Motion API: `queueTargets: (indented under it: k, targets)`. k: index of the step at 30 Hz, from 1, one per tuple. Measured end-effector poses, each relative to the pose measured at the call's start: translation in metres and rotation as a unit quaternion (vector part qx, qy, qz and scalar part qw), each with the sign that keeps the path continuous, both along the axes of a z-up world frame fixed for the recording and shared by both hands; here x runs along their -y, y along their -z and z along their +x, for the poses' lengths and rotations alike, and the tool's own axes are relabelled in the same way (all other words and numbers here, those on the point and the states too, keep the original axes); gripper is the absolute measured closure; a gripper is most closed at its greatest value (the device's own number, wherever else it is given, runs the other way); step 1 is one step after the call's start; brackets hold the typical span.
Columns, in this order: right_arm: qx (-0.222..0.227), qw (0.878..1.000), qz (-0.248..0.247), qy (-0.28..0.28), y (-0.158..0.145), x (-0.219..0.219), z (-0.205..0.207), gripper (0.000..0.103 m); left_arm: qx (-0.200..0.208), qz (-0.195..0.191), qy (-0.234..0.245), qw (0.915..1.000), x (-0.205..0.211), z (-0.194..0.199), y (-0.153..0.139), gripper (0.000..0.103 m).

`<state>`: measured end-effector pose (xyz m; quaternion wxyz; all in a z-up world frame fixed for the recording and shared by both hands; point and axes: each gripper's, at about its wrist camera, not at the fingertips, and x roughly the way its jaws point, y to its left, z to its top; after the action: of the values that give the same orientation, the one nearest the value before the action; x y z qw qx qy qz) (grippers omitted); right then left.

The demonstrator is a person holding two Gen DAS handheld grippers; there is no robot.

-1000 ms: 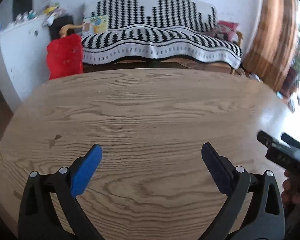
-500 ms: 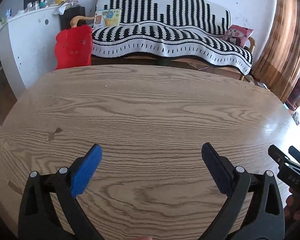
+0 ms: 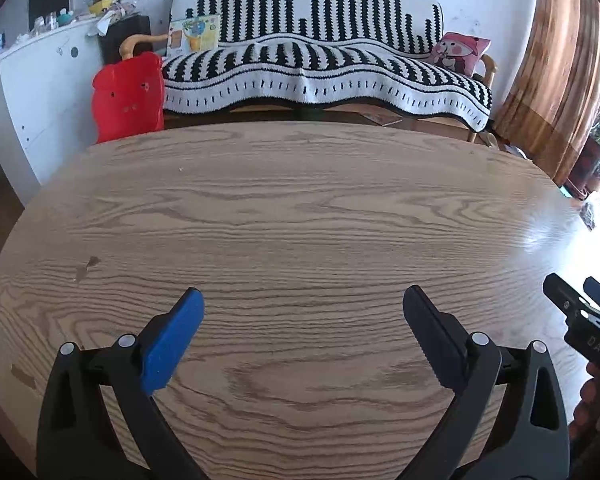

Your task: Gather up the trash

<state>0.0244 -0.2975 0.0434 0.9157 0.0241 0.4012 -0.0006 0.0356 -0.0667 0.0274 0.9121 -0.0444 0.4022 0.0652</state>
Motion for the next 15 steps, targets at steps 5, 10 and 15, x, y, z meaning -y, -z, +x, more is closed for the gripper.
queueTargets:
  k: [5, 10, 15]
  targets:
    - [0.003, 1.000, -0.011, -0.008, 0.000, -0.002, -0.002, 0.007, 0.020, 0.014, 0.009, 0.9997, 0.011, -0.003, -0.006, 0.006]
    - [0.008, 1.000, -0.023, -0.019, -0.001, -0.007, -0.003, 0.007, 0.025, 0.009, 0.000, 0.9996, 0.011, -0.005, -0.006, 0.006]
    - [0.002, 0.999, -0.029, -0.026, 0.003, -0.010, -0.002, 0.007, 0.013, -0.019, 0.020, 0.9995, 0.011, -0.005, 0.002, 0.006]
